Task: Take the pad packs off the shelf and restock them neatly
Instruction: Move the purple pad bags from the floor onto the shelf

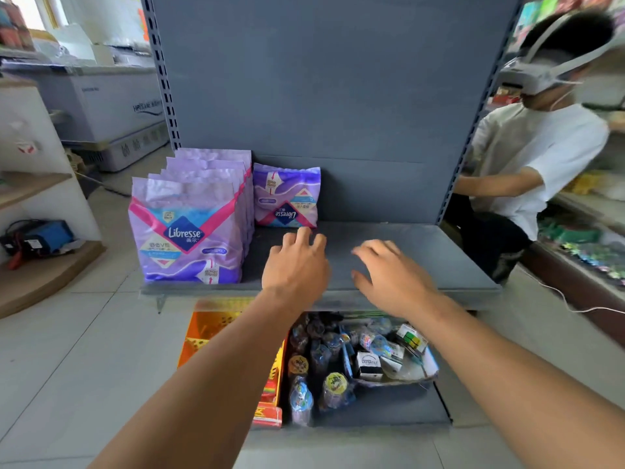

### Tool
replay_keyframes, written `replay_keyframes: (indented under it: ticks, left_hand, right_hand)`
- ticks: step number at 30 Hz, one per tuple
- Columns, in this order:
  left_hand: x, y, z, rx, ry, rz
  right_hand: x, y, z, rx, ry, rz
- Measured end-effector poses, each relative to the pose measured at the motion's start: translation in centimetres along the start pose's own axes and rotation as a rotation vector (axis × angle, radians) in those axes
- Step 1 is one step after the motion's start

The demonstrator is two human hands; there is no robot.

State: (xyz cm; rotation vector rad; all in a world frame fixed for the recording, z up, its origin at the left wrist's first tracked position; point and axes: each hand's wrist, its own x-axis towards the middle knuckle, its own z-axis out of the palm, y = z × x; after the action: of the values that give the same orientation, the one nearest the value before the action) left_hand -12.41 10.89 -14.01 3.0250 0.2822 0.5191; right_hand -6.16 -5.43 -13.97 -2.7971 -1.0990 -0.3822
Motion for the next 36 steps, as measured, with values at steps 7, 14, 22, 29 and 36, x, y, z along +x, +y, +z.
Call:
replay_keyframes:
  ticks: [7, 14, 22, 29, 36]
  left_hand:
    - [-6.1, 6.1, -1.7, -0.046, -0.040, 0.212]
    - [-9.4, 11.2, -1.1, -0.088, -0.117, 0.333]
    - [-11.3, 22.0, 3.9, -0.130, -0.260, 0.457]
    - [-14.1, 37.6, 15.7, -0.162, -0.526, 0.622]
    - [-17.8, 49.8, 29.6, -0.126, -0.744, 0.761]
  right_hand:
    - [-10.5, 0.8, -2.6, -0.070, -0.112, 0.079]
    - [-17.6, 2.6, -3.7, -0.033, -0.151, 0.196]
    - [-27.5, 11.7, -0.8, 0.095, -0.279, 0.463]
    - [-41.4, 22.9, 8.2, 0.179, -0.443, 0.804]
    - [-52.1, 31.3, 19.7, 0.277, -0.500, 1.102]
